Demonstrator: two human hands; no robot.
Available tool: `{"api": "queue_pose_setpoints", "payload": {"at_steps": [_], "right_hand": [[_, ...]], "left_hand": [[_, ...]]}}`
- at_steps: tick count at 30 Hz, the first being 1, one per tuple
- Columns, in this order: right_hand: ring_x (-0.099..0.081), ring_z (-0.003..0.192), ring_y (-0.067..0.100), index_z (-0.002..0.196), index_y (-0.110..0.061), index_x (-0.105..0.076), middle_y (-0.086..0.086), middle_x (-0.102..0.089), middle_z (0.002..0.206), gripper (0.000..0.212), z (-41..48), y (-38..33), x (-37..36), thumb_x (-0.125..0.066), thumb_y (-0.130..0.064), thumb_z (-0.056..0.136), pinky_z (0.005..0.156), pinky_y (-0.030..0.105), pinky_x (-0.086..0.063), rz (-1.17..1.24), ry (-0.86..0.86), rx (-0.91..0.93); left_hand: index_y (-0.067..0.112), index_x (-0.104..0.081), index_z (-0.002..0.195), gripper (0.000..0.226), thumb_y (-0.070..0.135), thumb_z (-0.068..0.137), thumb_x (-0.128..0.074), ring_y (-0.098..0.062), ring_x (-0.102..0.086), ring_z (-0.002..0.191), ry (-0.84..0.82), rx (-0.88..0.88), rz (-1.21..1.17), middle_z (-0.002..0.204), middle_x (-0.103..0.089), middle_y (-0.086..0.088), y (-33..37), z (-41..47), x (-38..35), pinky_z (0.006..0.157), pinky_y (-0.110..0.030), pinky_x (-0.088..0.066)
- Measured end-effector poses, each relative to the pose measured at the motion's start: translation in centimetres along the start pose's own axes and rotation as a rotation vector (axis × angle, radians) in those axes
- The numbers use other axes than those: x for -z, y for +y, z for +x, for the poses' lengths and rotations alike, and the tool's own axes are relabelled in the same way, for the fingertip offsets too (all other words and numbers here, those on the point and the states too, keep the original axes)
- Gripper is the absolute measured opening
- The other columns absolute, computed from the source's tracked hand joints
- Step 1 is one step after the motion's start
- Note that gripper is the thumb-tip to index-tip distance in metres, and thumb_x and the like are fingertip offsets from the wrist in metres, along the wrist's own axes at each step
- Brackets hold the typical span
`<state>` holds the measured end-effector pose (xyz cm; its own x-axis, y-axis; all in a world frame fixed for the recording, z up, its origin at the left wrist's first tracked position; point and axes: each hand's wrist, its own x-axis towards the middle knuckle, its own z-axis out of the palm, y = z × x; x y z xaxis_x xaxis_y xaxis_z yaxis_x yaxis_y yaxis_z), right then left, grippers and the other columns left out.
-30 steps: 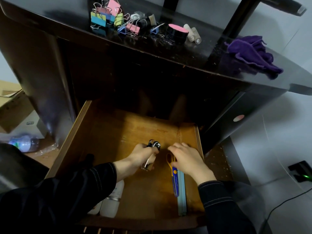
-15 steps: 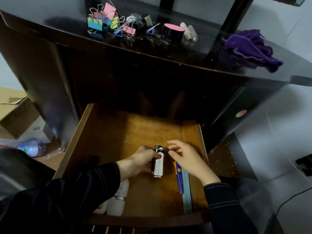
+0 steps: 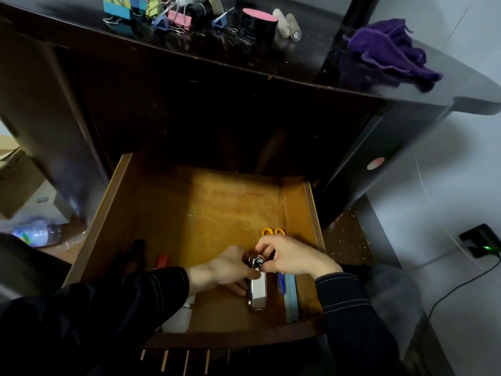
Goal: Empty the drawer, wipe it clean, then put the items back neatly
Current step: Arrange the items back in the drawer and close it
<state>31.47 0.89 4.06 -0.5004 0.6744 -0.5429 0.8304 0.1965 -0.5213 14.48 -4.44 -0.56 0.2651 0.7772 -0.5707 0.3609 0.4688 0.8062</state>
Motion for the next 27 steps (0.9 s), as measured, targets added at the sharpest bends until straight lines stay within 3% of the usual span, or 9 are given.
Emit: {"api": "queue_pose_setpoints", "payload": {"at_steps": [4, 7, 9, 11, 13, 15, 17, 21, 27], "right_hand": [[-0.067, 0.095, 0.013, 0.124, -0.022, -0.061, -0.002, -0.065, 0.115, 0.042, -0.1, -0.2, 0.0, -0.079, -0.022, 0.086, 0.077, 0.029, -0.055, -0.047, -0.081, -0.038], [-0.064, 0.105, 0.014, 0.121, -0.022, -0.065, -0.003, -0.067, 0.115, 0.037, -0.5, -0.7, 0.0, -0.079, -0.024, 0.086, 0.084, 0.032, -0.056, -0.118, -0.060, -0.029], [-0.062, 0.105, 0.010, 0.122, -0.028, -0.064, -0.010, -0.064, 0.111, 0.031, -1.1, -1.0, 0.3, -0.071, -0.029, 0.092, 0.080, 0.026, -0.051, -0.299, 0.120, 0.038], [-0.057, 0.109, 0.010, 0.118, -0.031, -0.064, -0.014, -0.062, 0.110, 0.021, -2.0, -0.6, 1.0, -0.061, -0.030, 0.097, 0.080, 0.025, -0.049, -0.542, 0.393, 0.167], [-0.053, 0.117, 0.014, 0.111, -0.028, -0.069, -0.011, -0.065, 0.113, 0.018, -2.8, 0.5, 1.7, -0.062, -0.026, 0.096, 0.092, 0.033, -0.049, -0.689, 0.606, 0.247], [-0.051, 0.127, 0.019, 0.103, -0.025, -0.075, -0.008, -0.068, 0.114, 0.014, -3.3, 1.6, 1.6, -0.066, -0.024, 0.092, 0.109, 0.041, -0.040, -0.747, 0.674, 0.269], [-0.051, 0.130, 0.020, 0.097, -0.027, -0.077, -0.009, -0.069, 0.111, 0.012, -3.3, 2.2, 0.9, -0.066, -0.026, 0.092, 0.122, 0.045, -0.026, -0.752, 0.678, 0.274], [-0.052, 0.126, 0.016, 0.092, -0.030, -0.076, -0.011, -0.070, 0.107, 0.015, -3.0, 2.3, 0.8, -0.060, -0.031, 0.094, 0.124, 0.037, -0.007, -0.618, 0.778, 0.199], [-0.055, 0.115, 0.014, 0.088, -0.028, -0.075, -0.011, -0.071, 0.098, 0.018, -2.9, 2.3, 0.8, -0.058, -0.033, 0.093, 0.124, 0.039, -0.015, -0.646, 0.774, 0.182]], "left_hand": [[0.022, -0.051, 0.093, 0.024, 0.020, 0.086, -0.074, -0.015, -0.068, 0.055, -0.008, -0.101, 0.206, 0.078, -0.066, -0.005, -0.3, -0.1, -0.4, 0.055, -0.037, -0.061], [0.026, -0.054, 0.090, 0.025, 0.035, 0.083, -0.076, -0.005, -0.063, 0.056, 0.020, -0.139, 0.439, 0.078, -0.066, 0.005, -0.1, -0.3, -0.3, 0.050, -0.023, -0.053], [0.023, -0.057, 0.099, 0.029, 0.042, 0.085, -0.073, -0.009, -0.064, 0.073, 0.064, -0.176, 0.626, 0.088, -0.065, 0.005, 0.1, -0.6, -0.1, 0.059, -0.023, -0.051], [0.019, -0.054, 0.117, 0.044, 0.043, 0.085, -0.072, -0.021, -0.065, 0.096, 0.075, -0.232, 0.760, 0.109, -0.063, 0.000, 0.4, -1.0, 0.2, 0.078, -0.035, -0.054], [0.023, -0.043, 0.134, 0.065, 0.045, 0.082, -0.075, -0.027, -0.061, 0.106, 0.020, -0.308, 0.843, 0.125, -0.050, 0.000, 0.7, -1.4, 0.7, 0.086, -0.038, -0.053], [0.028, -0.037, 0.140, 0.077, 0.049, 0.079, -0.077, -0.027, -0.059, 0.102, -0.032, -0.353, 0.942, 0.126, -0.041, 0.001, 0.9, -1.8, 0.8, 0.082, -0.038, -0.053], [0.030, -0.037, 0.140, 0.079, 0.051, 0.076, -0.079, -0.027, -0.058, 0.100, -0.060, -0.376, 1.037, 0.123, -0.040, 0.000, 0.8, -1.9, 0.6, 0.074, -0.035, -0.049], [0.026, -0.038, 0.140, 0.077, 0.048, 0.078, -0.078, -0.030, -0.057, 0.102, -0.050, -0.411, 1.093, 0.125, -0.040, -0.003, 0.2, -1.8, 0.1, 0.075, -0.039, -0.049], [0.024, -0.041, 0.138, 0.066, 0.038, 0.083, -0.076, -0.034, -0.059, 0.103, -0.023, -0.429, 1.057, 0.124, -0.040, -0.004, 0.0, -1.2, -0.9, 0.081, -0.043, -0.052]]}}
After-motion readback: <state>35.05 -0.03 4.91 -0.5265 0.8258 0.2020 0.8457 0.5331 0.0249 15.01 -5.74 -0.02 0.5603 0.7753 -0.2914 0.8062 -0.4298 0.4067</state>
